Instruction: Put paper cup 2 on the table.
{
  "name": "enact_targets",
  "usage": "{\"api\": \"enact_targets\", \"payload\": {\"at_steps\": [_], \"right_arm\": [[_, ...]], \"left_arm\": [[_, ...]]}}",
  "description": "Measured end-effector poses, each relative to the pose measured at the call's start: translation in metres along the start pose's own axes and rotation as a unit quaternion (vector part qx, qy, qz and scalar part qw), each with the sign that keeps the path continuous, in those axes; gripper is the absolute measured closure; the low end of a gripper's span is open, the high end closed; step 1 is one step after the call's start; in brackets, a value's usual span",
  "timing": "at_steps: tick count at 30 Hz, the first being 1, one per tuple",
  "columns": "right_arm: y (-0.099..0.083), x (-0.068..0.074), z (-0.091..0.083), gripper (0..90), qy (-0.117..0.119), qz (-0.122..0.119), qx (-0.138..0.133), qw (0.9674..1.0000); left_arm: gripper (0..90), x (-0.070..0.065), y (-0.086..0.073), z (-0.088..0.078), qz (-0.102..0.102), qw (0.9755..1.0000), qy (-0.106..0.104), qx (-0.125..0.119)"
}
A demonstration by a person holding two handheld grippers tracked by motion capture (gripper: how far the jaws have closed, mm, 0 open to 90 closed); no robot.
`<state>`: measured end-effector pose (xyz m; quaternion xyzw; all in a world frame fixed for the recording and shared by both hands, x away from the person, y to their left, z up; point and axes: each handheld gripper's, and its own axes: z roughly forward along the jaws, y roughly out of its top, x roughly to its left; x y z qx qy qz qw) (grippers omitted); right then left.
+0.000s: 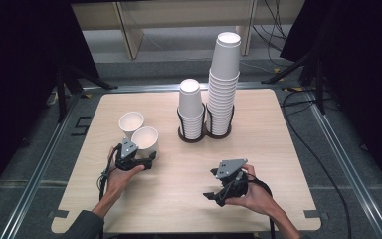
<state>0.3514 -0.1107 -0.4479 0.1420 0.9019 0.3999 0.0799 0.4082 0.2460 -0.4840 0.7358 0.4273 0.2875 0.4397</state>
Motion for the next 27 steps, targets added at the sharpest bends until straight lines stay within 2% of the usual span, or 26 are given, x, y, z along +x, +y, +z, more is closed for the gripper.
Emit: {"api": "enact_targets", "payload": {"at_steps": [1, 4, 6, 7, 9, 14, 16, 17, 19, 21, 25, 27], "right_arm": [[0.000, -0.001, 0.000, 19.1, 0.001, -0.004, -0.001, 1.0000], [-0.002, 0.001, -0.001, 19.1, 0.005, 0.008, 0.003, 0.9999], [-0.002, 0.000, -0.001, 19.1, 0.004, 0.007, 0.002, 1.0000], [-0.003, 0.000, 0.000, 19.1, 0.004, 0.008, 0.004, 1.0000], [-0.002, 0.000, 0.000, 19.1, 0.005, 0.008, 0.003, 0.9999], [-0.004, 0.000, 0.000, 19.0, 0.003, 0.013, 0.004, 0.9999], [-0.004, 0.000, -0.001, 19.0, 0.003, 0.015, 0.005, 0.9999], [-0.005, -0.001, -0.001, 19.0, -0.001, 0.007, 0.003, 1.0000], [-0.005, 0.000, -0.002, 19.0, 0.001, 0.017, 0.003, 0.9998], [-0.006, -0.002, -0.004, 19.0, -0.005, 0.008, 0.001, 1.0000], [-0.009, -0.002, -0.006, 18.9, -0.005, 0.023, -0.001, 0.9997], [-0.010, -0.002, -0.008, 18.9, -0.006, 0.028, -0.004, 0.9996]], "left_arm": [[14.4, 0.000, -0.001, -0.001, -0.001, 1.0000, 0.001, 0.001], [14.5, 0.002, -0.003, -0.006, 0.004, 0.9999, -0.002, 0.010], [14.5, 0.001, -0.007, -0.008, -0.002, 0.9999, -0.007, 0.008], [14.5, 0.002, -0.007, -0.010, 0.002, 0.9998, -0.008, 0.015], [14.5, 0.000, -0.008, -0.014, -0.001, 0.9999, -0.007, 0.008], [14.5, -0.005, -0.009, -0.025, 0.008, 0.9999, -0.007, 0.011], [14.5, -0.007, -0.009, -0.028, 0.006, 0.9998, -0.014, 0.015], [14.5, -0.008, -0.009, -0.032, 0.006, 0.9998, -0.012, 0.013], [14.5, -0.010, -0.009, -0.037, 0.002, 0.9998, -0.017, 0.011], [14.5, -0.012, -0.010, -0.043, -0.002, 0.9997, -0.022, 0.007], [14.5, -0.018, -0.012, -0.057, -0.006, 0.9992, -0.039, 0.003], [14.5, -0.021, -0.014, -0.065, 0.002, 0.9991, -0.042, 0.002]]}}
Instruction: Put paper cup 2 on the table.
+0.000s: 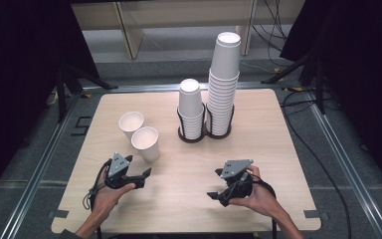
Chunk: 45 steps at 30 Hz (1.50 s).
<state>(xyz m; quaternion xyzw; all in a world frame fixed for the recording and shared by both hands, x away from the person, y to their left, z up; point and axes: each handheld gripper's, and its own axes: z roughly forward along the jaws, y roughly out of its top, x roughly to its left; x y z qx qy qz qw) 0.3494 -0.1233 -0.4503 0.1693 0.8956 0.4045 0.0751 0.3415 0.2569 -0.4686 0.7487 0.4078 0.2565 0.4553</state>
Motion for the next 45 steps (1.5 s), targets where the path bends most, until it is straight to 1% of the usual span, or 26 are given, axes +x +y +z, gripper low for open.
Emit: {"api": "enact_targets", "payload": {"at_steps": [4, 8, 11, 14, 15, 16, 17, 20, 21, 22, 25, 26, 27, 28, 29, 30, 32, 33, 34, 36, 37, 40, 41, 43, 44, 45], "right_arm": [[-0.004, -0.002, -0.004, 18.6, -0.006, 0.015, -0.002, 0.9999], [-0.008, -0.004, -0.008, 18.9, -0.019, 0.033, -0.006, 0.9993], [-0.013, -0.007, -0.010, 19.1, -0.030, 0.047, -0.003, 0.9984], [-0.016, -0.007, -0.013, 19.2, -0.038, 0.057, -0.003, 0.9976], [-0.018, -0.008, -0.015, 19.2, -0.040, 0.064, -0.001, 0.9972], [-0.019, -0.008, -0.015, 19.1, -0.041, 0.070, -0.002, 0.9967], [-0.021, -0.008, -0.016, 19.1, -0.045, 0.076, -0.002, 0.9961], [-0.027, -0.009, -0.019, 18.6, -0.054, 0.094, 0.003, 0.9940], [-0.029, -0.008, -0.020, 18.4, -0.055, 0.095, 0.004, 0.9939], [-0.030, -0.007, -0.021, 18.4, -0.053, 0.102, 0.003, 0.9933], [-0.035, -0.003, -0.024, 16.9, -0.059, 0.112, 0.000, 0.9920], [-0.037, -0.004, -0.025, 16.9, -0.060, 0.100, -0.003, 0.9932], [-0.038, -0.001, -0.026, 16.9, -0.055, 0.116, 0.000, 0.9918], [-0.040, -0.001, -0.026, 16.7, -0.057, 0.113, -0.002, 0.9920], [-0.041, 0.000, -0.027, 16.7, -0.056, 0.115, -0.001, 0.9917], [-0.043, 0.001, -0.027, 16.7, -0.055, 0.118, -0.001, 0.9915], [-0.044, 0.002, -0.027, 16.6, -0.054, 0.114, 0.004, 0.9920], [-0.045, 0.003, -0.027, 16.5, -0.057, 0.110, 0.001, 0.9923], [-0.045, 0.003, -0.027, 16.5, -0.057, 0.108, 0.002, 0.9925], [-0.046, 0.004, -0.027, 16.2, -0.057, 0.117, 0.006, 0.9915], [-0.046, 0.003, -0.027, 16.0, -0.059, 0.112, 0.004, 0.9919], [-0.047, 0.003, -0.027, 15.9, -0.059, 0.116, 0.003, 0.9914], [-0.047, 0.003, -0.027, 16.0, -0.059, 0.116, 0.004, 0.9915], [-0.047, 0.003, -0.026, 15.9, -0.062, 0.112, 0.001, 0.9917], [-0.047, 0.004, -0.026, 15.9, -0.060, 0.122, 0.007, 0.9907], [-0.047, 0.003, -0.025, 15.9, -0.061, 0.113, 0.005, 0.9917]], "left_arm": [[14.5, -0.009, -0.004, -0.014, 0.004, 0.9999, -0.010, -0.006], [14.5, -0.018, -0.008, -0.025, 0.008, 0.9997, -0.022, -0.012], [14.5, -0.024, -0.010, -0.033, 0.008, 0.9995, -0.029, -0.009], [14.5, -0.030, -0.013, -0.035, 0.007, 0.9986, -0.051, -0.011], [14.5, -0.030, -0.013, -0.037, 0.011, 0.9985, -0.052, -0.008], [14.5, -0.033, -0.014, -0.037, 0.004, 0.9983, -0.056, -0.015], [14.5, -0.034, -0.014, -0.039, 0.006, 0.9980, -0.061, -0.016], [14.5, -0.040, -0.016, -0.043, 0.005, 0.9978, -0.063, -0.019], [14.5, -0.041, -0.015, -0.045, 0.012, 0.9980, -0.061, -0.011], [14.5, -0.043, -0.016, -0.045, 0.015, 0.9976, -0.066, -0.018], [14.5, -0.048, -0.017, -0.048, 0.029, 0.9972, -0.068, -0.013], [14.5, -0.049, -0.017, -0.048, 0.031, 0.9968, -0.071, -0.018], [14.5, -0.050, -0.018, -0.048, 0.030, 0.9966, -0.073, -0.020], [14.5, -0.050, -0.018, -0.048, 0.035, 0.9967, -0.072, -0.018], [14.5, -0.051, -0.018, -0.049, 0.031, 0.9966, -0.074, -0.018], [14.5, -0.051, -0.018, -0.050, 0.034, 0.9964, -0.076, -0.014], [14.5, -0.052, -0.018, -0.050, 0.035, 0.9965, -0.074, -0.017], [14.5, -0.050, -0.018, -0.050, 0.047, 0.9962, -0.073, -0.012], [14.5, -0.051, -0.018, -0.050, 0.037, 0.9964, -0.075, -0.013], [14.5, -0.050, -0.018, -0.050, 0.037, 0.9962, -0.077, -0.015], [14.5, -0.050, -0.018, -0.050, 0.032, 0.9967, -0.072, -0.019], [14.5, -0.048, -0.018, -0.049, 0.033, 0.9968, -0.071, -0.019], [14.5, -0.049, -0.018, -0.049, 0.027, 0.9968, -0.071, -0.024], [14.5, -0.047, -0.018, -0.049, 0.031, 0.9970, -0.070, -0.016], [14.5, -0.047, -0.018, -0.049, 0.030, 0.9970, -0.070, -0.017], [14.5, -0.048, -0.018, -0.049, 0.026, 0.9970, -0.069, -0.022]]}}
